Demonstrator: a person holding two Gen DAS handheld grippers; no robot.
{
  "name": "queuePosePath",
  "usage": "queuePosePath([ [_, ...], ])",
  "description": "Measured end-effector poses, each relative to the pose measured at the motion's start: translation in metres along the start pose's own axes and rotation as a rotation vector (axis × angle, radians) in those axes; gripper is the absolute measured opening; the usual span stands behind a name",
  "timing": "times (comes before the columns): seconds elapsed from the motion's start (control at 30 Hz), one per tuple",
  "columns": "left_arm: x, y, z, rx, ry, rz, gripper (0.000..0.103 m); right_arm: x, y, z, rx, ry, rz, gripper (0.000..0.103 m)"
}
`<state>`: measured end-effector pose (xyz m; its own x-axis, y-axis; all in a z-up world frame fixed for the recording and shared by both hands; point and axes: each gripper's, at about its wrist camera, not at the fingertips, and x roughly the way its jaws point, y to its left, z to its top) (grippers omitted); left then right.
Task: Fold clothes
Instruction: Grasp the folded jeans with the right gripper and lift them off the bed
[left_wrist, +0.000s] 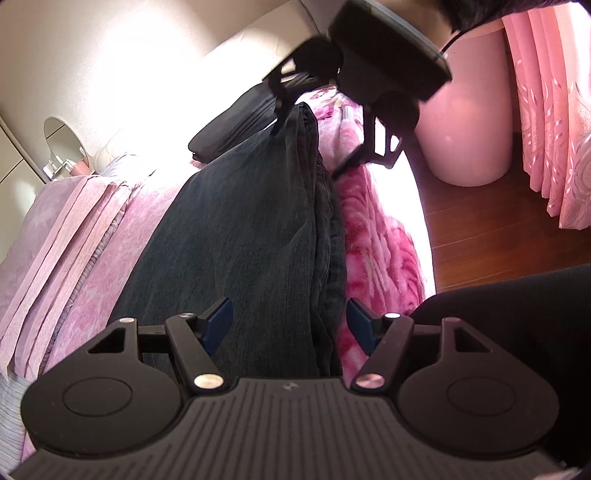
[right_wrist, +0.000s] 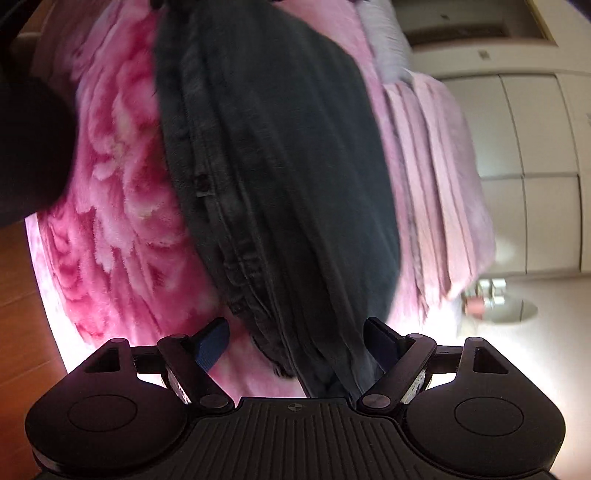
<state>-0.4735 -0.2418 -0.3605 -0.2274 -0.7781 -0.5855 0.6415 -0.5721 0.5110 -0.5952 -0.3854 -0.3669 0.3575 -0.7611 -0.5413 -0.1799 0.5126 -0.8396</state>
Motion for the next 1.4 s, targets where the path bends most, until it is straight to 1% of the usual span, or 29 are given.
queuePosePath([
  [0.07, 0.001, -0.001, 0.001, -0.006, -0.002, 0.013, 0.065, 0.014, 0.001, 0.002, -0.029, -0.022, -0.006, 0.081],
  [0.13, 0.002, -0.004, 0.004, -0.010, -0.006, 0.035, 0.068, 0.023, -0.008, -0.001, -0.003, -0.035, 0.003, 0.081],
  [0.17, 0.002, -0.006, 0.008, -0.008, -0.012, 0.048, 0.072, 0.026, -0.015, -0.001, 0.034, -0.037, 0.030, 0.069],
  [0.2, 0.003, -0.010, 0.010, -0.002, -0.017, 0.061, 0.075, 0.024, -0.020, 0.001, 0.059, -0.042, 0.040, 0.055],
  [0.27, 0.006, -0.019, 0.015, 0.032, -0.022, 0.081, 0.077, 0.021, -0.029, 0.005, 0.109, -0.051, 0.059, 0.040],
  [0.3, 0.007, -0.024, 0.017, 0.052, -0.023, 0.089, 0.077, 0.020, -0.034, 0.008, 0.134, -0.056, 0.056, 0.037],
  [0.4, 0.017, -0.038, 0.024, 0.136, 0.004, 0.142, 0.078, 0.012, -0.055, 0.012, 0.212, -0.068, 0.048, 0.035],
  [0.53, 0.037, -0.049, 0.030, 0.259, 0.069, 0.255, 0.077, 0.006, -0.083, 0.018, 0.301, -0.086, 0.060, 0.035],
  [0.57, 0.042, -0.050, 0.030, 0.283, 0.095, 0.279, 0.073, 0.000, -0.085, 0.026, 0.310, -0.091, 0.062, 0.035],
  [0.6, 0.046, -0.048, 0.030, 0.305, 0.120, 0.295, 0.067, 0.000, -0.086, 0.028, 0.315, -0.092, 0.062, 0.035],
  [0.63, 0.048, -0.047, 0.029, 0.320, 0.135, 0.297, 0.064, -0.001, -0.082, 0.028, 0.318, -0.091, 0.063, 0.035],
  [0.7, 0.045, -0.046, 0.026, 0.328, 0.154, 0.279, 0.041, 0.001, -0.073, 0.029, 0.317, -0.088, 0.063, 0.035],
  [0.77, 0.040, -0.047, 0.021, 0.339, 0.156, 0.272, 0.034, -0.001, -0.059, 0.029, 0.284, -0.084, 0.050, 0.036],
  [0.8, 0.038, -0.047, 0.020, 0.338, 0.156, 0.267, 0.031, -0.003, -0.051, 0.029, 0.262, -0.083, 0.040, 0.038],
  [0.9, 0.034, -0.039, 0.022, 0.322, 0.157, 0.245, 0.028, -0.002, -0.030, 0.028, 0.205, -0.077, 0.015, 0.043],
  [0.97, 0.031, -0.029, 0.024, 0.331, 0.156, 0.233, 0.026, 0.007, -0.021, 0.028, 0.180, -0.071, 0.010, 0.045],
  [1.03, 0.027, -0.018, 0.026, 0.344, 0.157, 0.228, 0.025, 0.008, -0.018, 0.028, 0.182, -0.069, 0.006, 0.044],
  [1.07, 0.023, -0.008, 0.027, 0.351, 0.159, 0.239, 0.024, 0.008, -0.017, 0.028, 0.184, -0.069, 0.004, 0.041],
  [1.1, 0.017, 0.002, 0.027, 0.359, 0.159, 0.256, 0.024, 0.000, -0.020, 0.027, 0.230, -0.079, 0.014, 0.035],
  [1.17, 0.002, 0.025, 0.026, 0.370, 0.167, 0.301, 0.024, -0.014, -0.033, 0.041, 0.267, -0.121, -0.002, 0.031],
  [1.27, -0.029, 0.052, 0.017, 0.392, 0.190, 0.362, 0.024, -0.035, -0.054, 0.063, 0.321, -0.185, -0.026, 0.030],
  [1.33, -0.055, 0.054, 0.002, 0.405, 0.215, 0.389, 0.024, -0.057, -0.059, 0.086, 0.330, -0.243, -0.043, 0.030],
  [1.4, -0.082, 0.043, -0.020, 0.412, 0.249, 0.408, 0.024, -0.076, -0.053, 0.111, 0.326, -0.298, -0.049, 0.030],
])
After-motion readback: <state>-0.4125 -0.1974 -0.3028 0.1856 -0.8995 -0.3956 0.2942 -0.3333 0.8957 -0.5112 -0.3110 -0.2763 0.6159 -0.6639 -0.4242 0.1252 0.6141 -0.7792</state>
